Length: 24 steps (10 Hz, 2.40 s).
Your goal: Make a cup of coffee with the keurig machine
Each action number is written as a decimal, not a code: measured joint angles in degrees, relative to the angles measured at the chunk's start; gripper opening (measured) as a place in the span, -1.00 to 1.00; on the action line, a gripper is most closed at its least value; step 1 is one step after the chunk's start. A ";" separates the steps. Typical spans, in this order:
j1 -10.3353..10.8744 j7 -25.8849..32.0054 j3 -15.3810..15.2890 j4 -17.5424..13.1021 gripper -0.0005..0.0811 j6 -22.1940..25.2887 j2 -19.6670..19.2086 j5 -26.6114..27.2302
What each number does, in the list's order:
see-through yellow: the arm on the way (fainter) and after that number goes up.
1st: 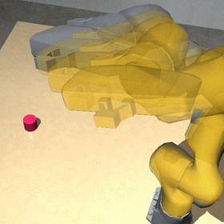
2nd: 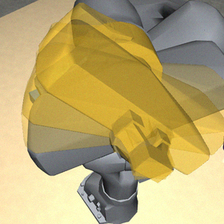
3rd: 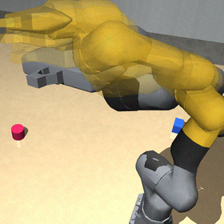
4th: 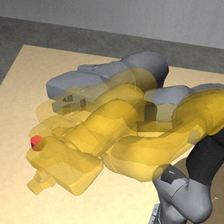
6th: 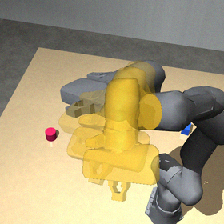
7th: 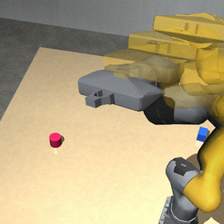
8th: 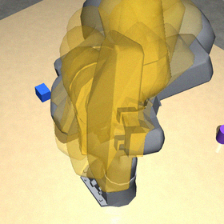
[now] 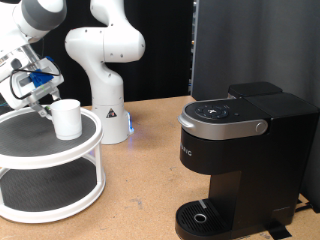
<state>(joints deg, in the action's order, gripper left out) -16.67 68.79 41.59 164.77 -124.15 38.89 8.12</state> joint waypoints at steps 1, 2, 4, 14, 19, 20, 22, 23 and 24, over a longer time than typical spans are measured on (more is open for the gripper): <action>0.06 0.00 0.00 0.04 0.34 -0.01 -0.01 0.01; 0.13 0.00 0.00 0.09 0.01 -0.05 -0.02 0.01; 0.16 -0.01 0.00 0.16 -0.44 -0.13 -0.06 0.01; -0.20 -6.18 -3.59 -4.05 -0.81 9.17 2.93 1.44; 1.85 -11.78 -6.31 -3.84 -0.81 6.82 2.83 6.46; 3.28 -13.71 -7.76 -3.70 -0.81 5.10 2.75 8.53; 6.39 -16.71 -10.61 -3.55 -0.81 1.45 1.95 11.71; 7.97 -17.73 -11.97 -3.52 -0.81 -0.41 1.15 13.05; 9.72 -18.43 -13.09 -3.51 -0.81 -2.24 0.24 14.73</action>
<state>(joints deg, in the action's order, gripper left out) -6.96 50.36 28.51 161.26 -126.39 39.13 22.85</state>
